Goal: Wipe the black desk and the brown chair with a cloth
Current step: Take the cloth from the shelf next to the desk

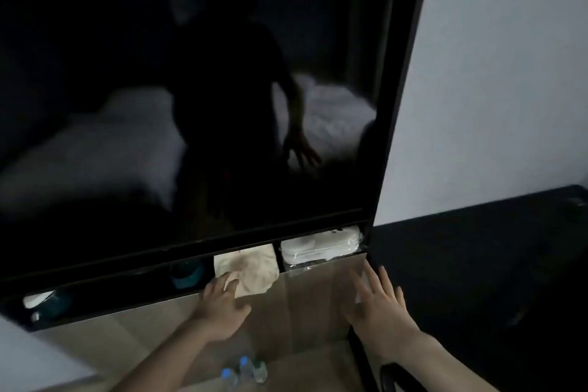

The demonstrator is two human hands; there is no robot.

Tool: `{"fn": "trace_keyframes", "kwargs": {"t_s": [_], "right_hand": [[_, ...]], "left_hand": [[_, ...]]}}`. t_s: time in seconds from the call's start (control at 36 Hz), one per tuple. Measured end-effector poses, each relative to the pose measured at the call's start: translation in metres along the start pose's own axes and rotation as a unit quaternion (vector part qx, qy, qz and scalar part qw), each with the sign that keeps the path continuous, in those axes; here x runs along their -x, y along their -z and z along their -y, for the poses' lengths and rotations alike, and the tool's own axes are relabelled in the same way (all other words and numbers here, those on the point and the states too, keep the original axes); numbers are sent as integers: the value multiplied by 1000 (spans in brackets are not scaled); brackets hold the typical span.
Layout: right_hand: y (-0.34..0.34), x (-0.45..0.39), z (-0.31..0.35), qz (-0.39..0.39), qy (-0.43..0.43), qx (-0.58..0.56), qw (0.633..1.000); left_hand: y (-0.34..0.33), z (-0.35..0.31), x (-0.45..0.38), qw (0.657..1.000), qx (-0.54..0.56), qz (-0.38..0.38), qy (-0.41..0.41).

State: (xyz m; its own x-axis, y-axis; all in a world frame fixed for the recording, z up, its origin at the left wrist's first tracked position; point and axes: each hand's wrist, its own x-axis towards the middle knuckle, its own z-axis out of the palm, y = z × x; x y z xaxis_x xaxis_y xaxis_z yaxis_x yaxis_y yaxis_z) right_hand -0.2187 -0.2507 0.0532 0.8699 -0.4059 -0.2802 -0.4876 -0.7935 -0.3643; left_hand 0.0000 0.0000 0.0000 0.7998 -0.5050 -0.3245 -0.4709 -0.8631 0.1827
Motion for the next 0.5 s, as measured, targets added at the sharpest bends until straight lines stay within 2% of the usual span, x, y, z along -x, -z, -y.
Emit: {"fn": "trace_keyframes", "kwargs": {"t_s": [0.31, 0.5], "right_hand": [[-54, -42, 28, 36, -50, -32, 998], [-63, -55, 31, 43, -82, -43, 995]], "left_hand": [[-38, 49, -90, 985, 109, 66, 117], [-52, 49, -143, 946, 223, 54, 229]]}}
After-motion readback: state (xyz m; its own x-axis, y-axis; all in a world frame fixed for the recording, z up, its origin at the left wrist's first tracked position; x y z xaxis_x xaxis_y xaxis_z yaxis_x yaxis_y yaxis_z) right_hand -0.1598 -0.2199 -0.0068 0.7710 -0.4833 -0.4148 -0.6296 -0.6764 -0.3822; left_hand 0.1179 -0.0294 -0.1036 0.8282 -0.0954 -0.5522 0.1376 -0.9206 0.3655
